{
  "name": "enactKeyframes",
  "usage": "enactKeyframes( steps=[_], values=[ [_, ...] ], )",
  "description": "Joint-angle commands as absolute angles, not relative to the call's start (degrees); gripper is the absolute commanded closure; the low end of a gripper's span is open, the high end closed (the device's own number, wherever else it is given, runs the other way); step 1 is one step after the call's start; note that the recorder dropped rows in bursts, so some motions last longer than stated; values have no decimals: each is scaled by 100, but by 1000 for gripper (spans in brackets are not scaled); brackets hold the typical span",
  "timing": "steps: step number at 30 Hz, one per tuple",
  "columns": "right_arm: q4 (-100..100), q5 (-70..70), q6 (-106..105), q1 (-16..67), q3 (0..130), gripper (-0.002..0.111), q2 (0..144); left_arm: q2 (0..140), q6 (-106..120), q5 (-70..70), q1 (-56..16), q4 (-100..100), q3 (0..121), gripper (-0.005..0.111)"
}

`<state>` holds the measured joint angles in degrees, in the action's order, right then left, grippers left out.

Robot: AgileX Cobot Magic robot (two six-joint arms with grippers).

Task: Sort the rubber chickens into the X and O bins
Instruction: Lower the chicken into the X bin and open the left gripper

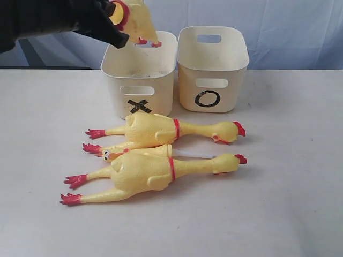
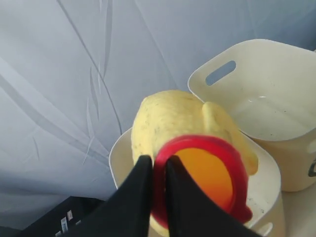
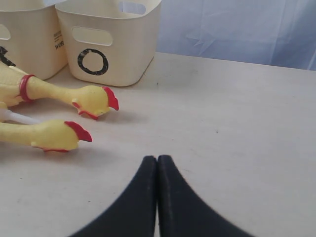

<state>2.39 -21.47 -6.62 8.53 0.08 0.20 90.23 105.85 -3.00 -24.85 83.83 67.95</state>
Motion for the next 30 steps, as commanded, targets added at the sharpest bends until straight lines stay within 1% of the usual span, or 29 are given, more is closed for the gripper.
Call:
enactKeyframes(
  steps=[1, 8, 16, 30],
  values=[
    [242, -2083, -676, 878, 0, 109, 0, 9518, 10537, -260, -2456, 8125, 7195, 107],
    [242, -2083, -676, 878, 0, 109, 0, 10239, 10537, -370, -2446, 7779, 7676, 107],
    [242, -2083, -676, 1045, 0, 109, 0, 10838, 10537, -271, -2188, 7487, 8016, 107],
    [242, -2083, -676, 1045, 0, 109, 0, 11087, 10518, 254, -1950, 7543, 8061, 106]
  ],
)
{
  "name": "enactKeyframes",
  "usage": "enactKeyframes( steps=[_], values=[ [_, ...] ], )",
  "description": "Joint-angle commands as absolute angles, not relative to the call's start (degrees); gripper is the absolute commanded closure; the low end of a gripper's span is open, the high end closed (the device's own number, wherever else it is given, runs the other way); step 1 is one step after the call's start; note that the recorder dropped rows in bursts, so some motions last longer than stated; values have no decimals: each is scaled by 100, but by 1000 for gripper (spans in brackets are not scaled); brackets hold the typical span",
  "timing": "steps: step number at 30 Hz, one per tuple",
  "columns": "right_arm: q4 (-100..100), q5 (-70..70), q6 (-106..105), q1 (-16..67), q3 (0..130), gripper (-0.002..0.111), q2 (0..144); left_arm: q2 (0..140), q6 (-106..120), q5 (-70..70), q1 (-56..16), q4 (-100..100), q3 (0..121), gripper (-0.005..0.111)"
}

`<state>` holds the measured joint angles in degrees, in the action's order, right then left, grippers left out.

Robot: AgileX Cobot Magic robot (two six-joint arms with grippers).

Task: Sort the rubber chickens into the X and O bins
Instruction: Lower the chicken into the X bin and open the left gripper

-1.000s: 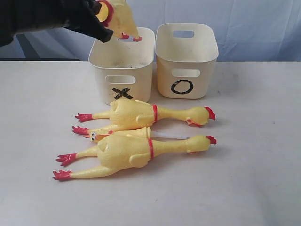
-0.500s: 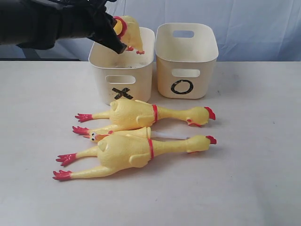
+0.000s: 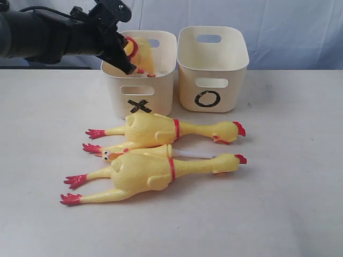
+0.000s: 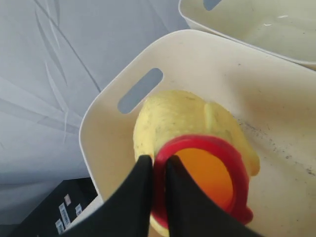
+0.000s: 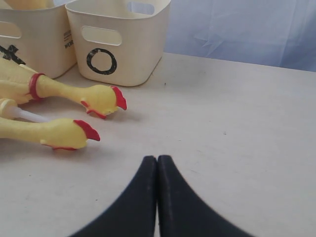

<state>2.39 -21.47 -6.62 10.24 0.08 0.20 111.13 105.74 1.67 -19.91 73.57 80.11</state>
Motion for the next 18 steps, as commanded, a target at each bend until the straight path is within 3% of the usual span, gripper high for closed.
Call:
enactKeyframes(
  steps=[1, 11, 18],
  values=[
    [242, -2083, -676, 1045, 0, 109, 0, 11087, 10518, 241, -1950, 7589, 8061, 105],
    [242, -2072, -676, 1045, 0, 109, 0, 11087, 10518, 133, -1950, 7590, 8061, 68],
    [242, -2072, -676, 1045, 0, 109, 0, 11076, 10518, -214, -1950, 7654, 8061, 61]
  ],
)
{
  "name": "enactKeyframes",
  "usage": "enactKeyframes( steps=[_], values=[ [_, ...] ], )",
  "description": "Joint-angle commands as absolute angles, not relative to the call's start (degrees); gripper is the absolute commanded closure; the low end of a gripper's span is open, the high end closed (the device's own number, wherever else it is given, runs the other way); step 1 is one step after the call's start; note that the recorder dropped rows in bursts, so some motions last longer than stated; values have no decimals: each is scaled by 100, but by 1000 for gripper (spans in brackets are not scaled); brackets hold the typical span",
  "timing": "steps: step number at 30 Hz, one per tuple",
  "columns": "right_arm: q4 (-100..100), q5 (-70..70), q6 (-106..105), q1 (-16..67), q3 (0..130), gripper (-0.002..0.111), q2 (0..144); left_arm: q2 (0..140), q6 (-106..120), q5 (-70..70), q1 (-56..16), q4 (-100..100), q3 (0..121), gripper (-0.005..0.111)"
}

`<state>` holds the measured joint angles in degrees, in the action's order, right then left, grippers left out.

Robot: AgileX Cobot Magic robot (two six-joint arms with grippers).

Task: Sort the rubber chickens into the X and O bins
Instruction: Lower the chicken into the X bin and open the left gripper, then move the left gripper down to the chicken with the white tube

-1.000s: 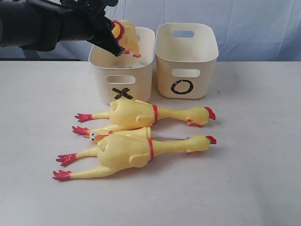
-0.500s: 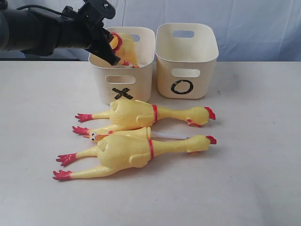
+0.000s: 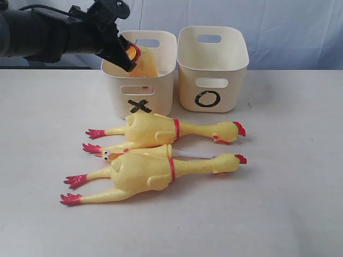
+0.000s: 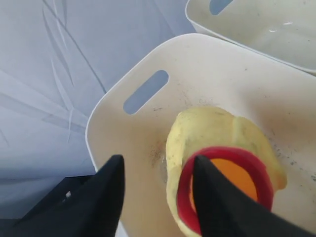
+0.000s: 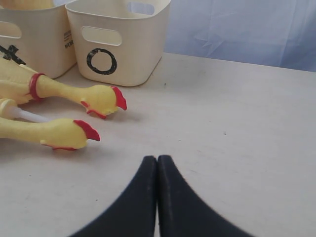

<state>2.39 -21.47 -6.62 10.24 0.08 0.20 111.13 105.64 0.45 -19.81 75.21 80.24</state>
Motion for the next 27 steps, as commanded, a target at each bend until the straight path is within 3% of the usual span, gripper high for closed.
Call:
enactKeyframes(
  steps=[1, 27],
  values=[
    [242, -2072, -676, 1045, 0, 109, 0, 11064, 10518, -263, -1950, 7654, 8061, 61],
    [242, -2074, -676, 1045, 0, 109, 0, 10087, 10518, 121, -1950, 8478, 8050, 61]
  ],
)
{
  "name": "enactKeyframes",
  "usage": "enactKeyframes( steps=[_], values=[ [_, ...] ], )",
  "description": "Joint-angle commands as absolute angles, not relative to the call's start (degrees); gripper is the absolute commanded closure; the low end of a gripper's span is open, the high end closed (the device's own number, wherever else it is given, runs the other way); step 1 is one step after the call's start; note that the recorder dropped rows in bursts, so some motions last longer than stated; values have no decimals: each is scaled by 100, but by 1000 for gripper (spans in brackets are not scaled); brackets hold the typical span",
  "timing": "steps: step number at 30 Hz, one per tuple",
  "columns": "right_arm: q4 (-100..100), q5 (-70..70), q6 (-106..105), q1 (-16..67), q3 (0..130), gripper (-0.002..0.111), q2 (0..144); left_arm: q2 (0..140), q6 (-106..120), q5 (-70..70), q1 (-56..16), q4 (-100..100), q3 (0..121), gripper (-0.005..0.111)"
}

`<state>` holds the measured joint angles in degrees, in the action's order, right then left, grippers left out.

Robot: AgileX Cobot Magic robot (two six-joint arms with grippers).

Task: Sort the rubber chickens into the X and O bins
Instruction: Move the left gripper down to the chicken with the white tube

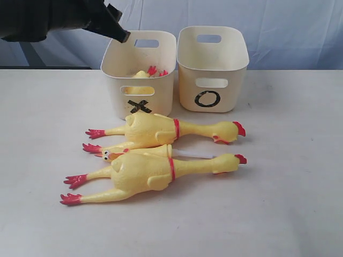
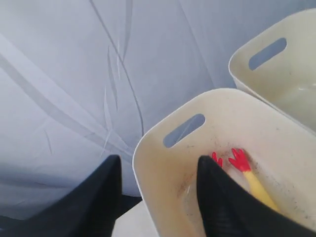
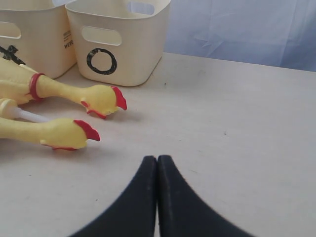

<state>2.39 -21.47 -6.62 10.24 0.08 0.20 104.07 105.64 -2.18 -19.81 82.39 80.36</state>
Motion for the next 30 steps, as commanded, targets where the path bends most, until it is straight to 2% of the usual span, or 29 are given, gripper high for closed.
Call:
enactKeyframes(
  steps=[1, 9, 19, 25, 30],
  values=[
    [242, -2074, -676, 1045, 0, 109, 0, 10002, 10518, 305, -1950, 8503, 8035, 61],
    [242, -2074, -676, 1045, 0, 109, 0, 9428, 10353, 1527, -1950, 7914, 7571, 61],
    [242, -2074, -676, 1045, 0, 109, 0, 9279, 7027, 4088, -1961, 3948, 7415, 61],
    [242, -2084, -676, 1045, 0, 109, 0, 9287, 6938, 5172, -1972, 3759, 7415, 67],
    [242, -2084, -676, 1045, 0, 109, 0, 9497, 6960, 5456, -2227, 3601, 7415, 67]
  ],
)
